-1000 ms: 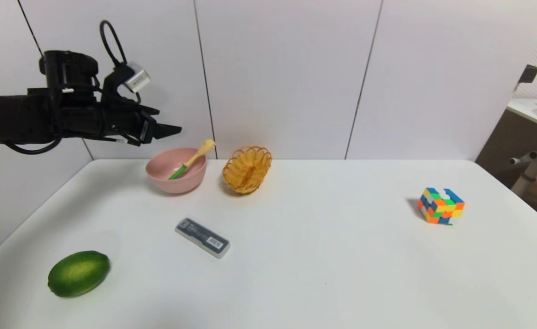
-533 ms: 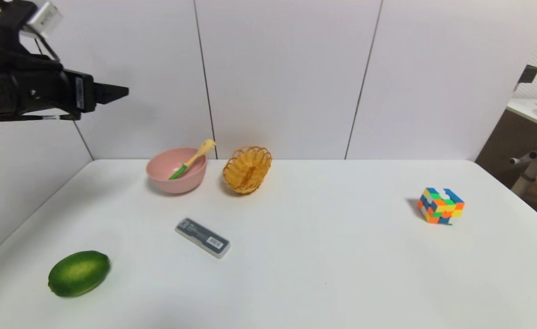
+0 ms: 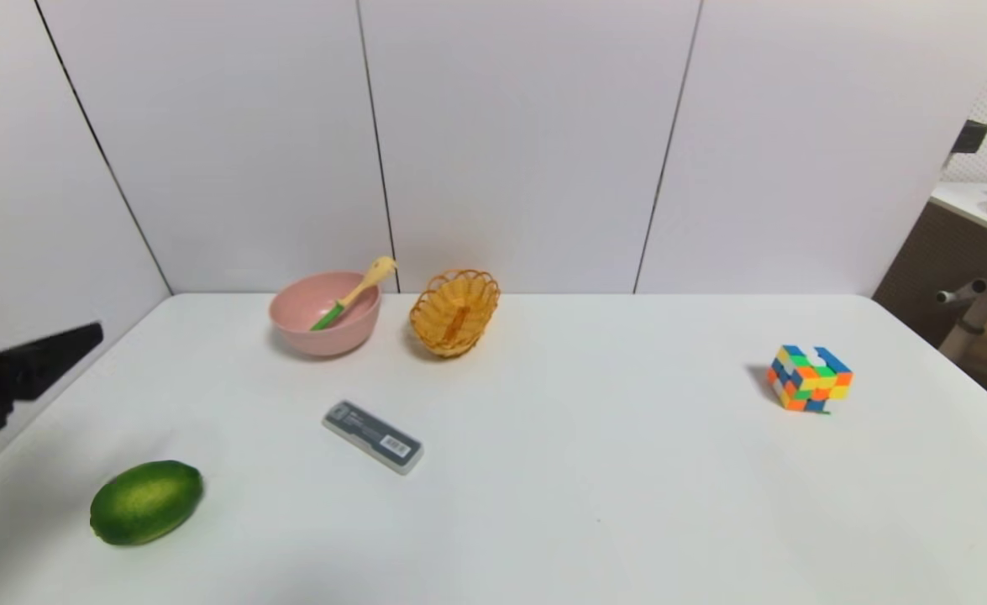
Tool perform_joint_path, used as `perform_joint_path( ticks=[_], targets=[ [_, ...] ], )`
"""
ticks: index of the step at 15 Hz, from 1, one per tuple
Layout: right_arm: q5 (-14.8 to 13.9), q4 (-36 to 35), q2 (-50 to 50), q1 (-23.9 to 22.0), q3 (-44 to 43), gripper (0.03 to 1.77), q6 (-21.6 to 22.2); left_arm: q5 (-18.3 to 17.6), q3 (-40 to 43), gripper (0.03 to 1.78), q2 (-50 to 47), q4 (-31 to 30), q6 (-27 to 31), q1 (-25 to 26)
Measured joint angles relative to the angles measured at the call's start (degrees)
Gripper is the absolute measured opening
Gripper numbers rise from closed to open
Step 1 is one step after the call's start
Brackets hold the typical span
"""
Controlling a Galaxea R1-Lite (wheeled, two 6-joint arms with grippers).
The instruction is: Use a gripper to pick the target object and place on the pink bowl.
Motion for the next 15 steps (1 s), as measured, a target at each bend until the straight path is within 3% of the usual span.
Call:
perform_joint_path(
  ticks=[4,9,12,15],
  targets=[
    [0.0,0.0,0.0,0.0,0.0,1.71,0.0,0.2,17.7,1.67,-18.7,-0.5,-0.2,0.0],
    [0.0,0.0,0.0,0.0,0.0,1.71,0.0,-0.1,33.3,1.69,-36.1,-0.8,-0.5,-0.3],
    [0.0,0.0,0.0,0.0,0.0,1.71,0.0,-0.6,36.5,1.69,-43.9,1.6,-0.8,-0.4],
    [0.0,0.0,0.0,0.0,0.0,1.71,0.0,-3.3,37.1,1.69,-50.1,6.7,-1.0,-0.4]
  ],
)
